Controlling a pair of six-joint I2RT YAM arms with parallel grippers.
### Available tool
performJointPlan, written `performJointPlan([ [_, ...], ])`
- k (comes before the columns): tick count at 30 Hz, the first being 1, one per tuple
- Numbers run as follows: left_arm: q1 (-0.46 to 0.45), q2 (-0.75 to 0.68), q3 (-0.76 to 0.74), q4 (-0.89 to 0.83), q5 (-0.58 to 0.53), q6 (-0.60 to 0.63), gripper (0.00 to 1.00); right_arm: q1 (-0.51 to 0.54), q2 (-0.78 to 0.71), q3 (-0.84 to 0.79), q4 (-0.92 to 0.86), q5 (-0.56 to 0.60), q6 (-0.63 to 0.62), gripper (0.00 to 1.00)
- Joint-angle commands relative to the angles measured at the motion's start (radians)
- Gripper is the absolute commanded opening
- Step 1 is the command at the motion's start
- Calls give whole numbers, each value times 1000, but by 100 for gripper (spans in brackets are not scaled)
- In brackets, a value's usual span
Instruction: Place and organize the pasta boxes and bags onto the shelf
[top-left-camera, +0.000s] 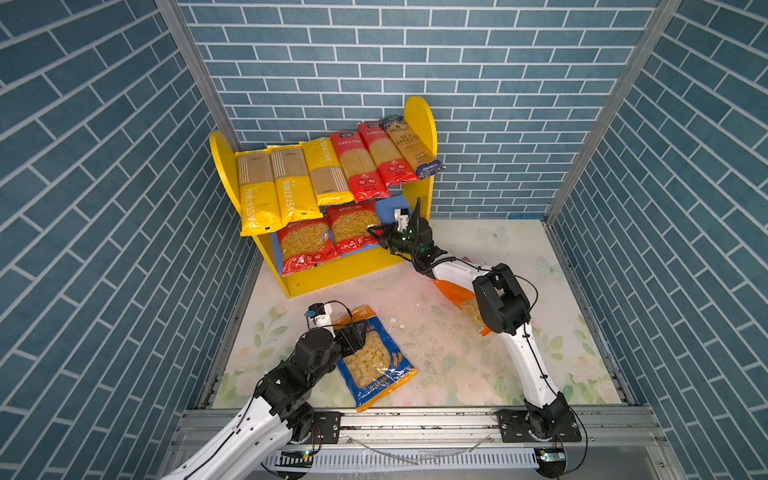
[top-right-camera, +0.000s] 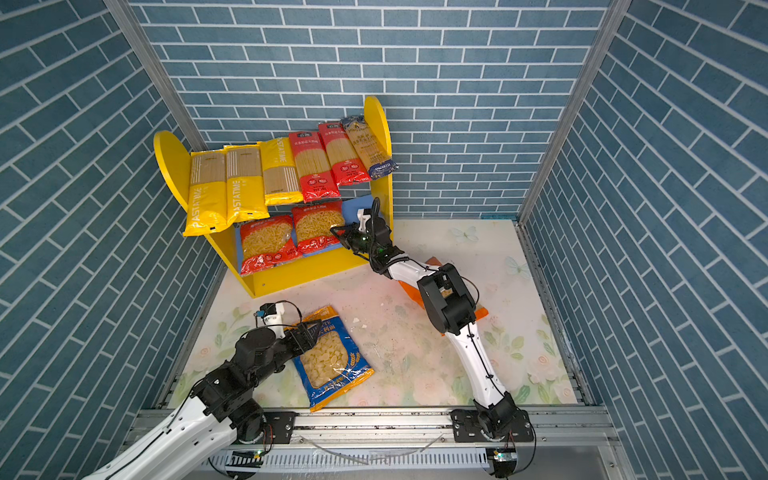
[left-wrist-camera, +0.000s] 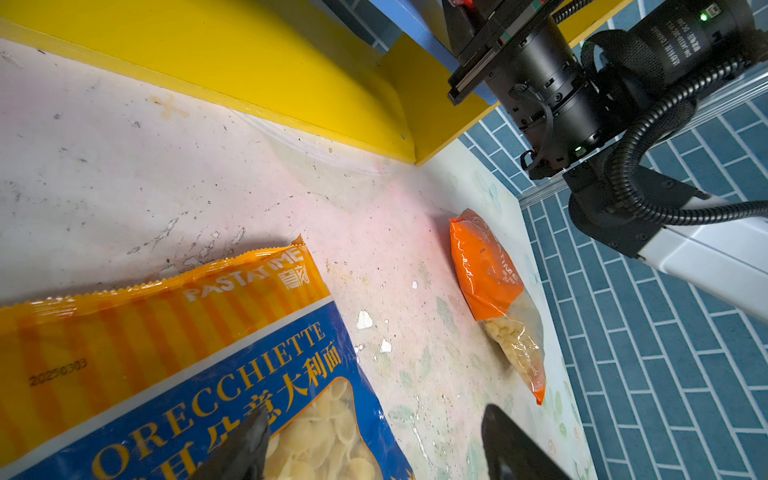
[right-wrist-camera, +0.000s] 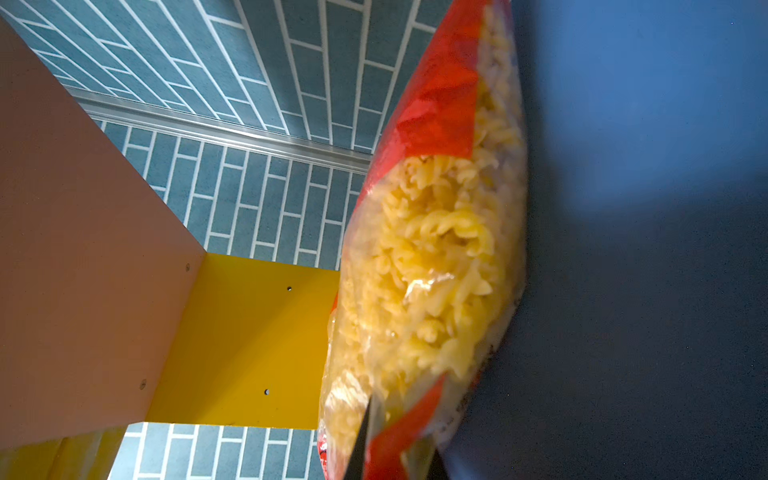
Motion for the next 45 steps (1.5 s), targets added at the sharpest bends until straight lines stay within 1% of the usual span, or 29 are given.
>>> performJointPlan([
  [1,6,-15,2,-14,-15,17,81,-9,-61,-53,18,-71,40,0],
  [4,5,-17,-5,-9,-12,11,81,-22,-76,-62,13,-99,43,0],
  [8,7,-9,-9,1,-11,5,81,-24,-39,5,-48,-142,39,0],
  [9,7,-9,-7,-1,-10,6,80,-24,-34,10,-48,-144,42,3],
  [10,5,-10,-2,-5,-11,7,81,-25,-34,10,-48,-146,43,8],
  [13,7,-25,7,-31,-15,13,81,-27,-42,3,-36,-156,41,28],
  [16,6,-42,4,-46,-20,13,81,-34,-66,-18,-23,-173,39,43],
  [20,7,-41,4,-40,-17,13,81,-53,-133,-122,16,-173,40,52],
  [24,6,-23,1,-14,-12,17,81,-50,-199,-250,39,-153,37,56],
  [26,7,-3,-3,11,-7,16,81,-33,-248,-305,49,-136,35,56],
  [28,6,21,-7,37,2,17,80,-21,-269,-355,69,-110,36,57],
  [30,6,43,-10,59,8,17,80,-13,-275,-370,79,-90,34,57],
  [35,6,54,-12,65,14,16,80,8,-235,-292,56,-75,35,57],
  [38,6,32,-21,52,7,12,80,21,-213,-207,-22,-62,2,56],
  [39,6,25,-24,48,6,11,80,26,-174,-178,-56,-59,-12,55],
  [41,5,11,-24,32,3,9,80,34,-149,-123,-111,-58,-38,46],
  [43,5,-3,-20,14,1,8,80,41,-127,-89,-125,-74,-40,33],
  [45,7,-12,-15,-2,-6,15,80,45,-112,-70,-136,-101,-39,22],
])
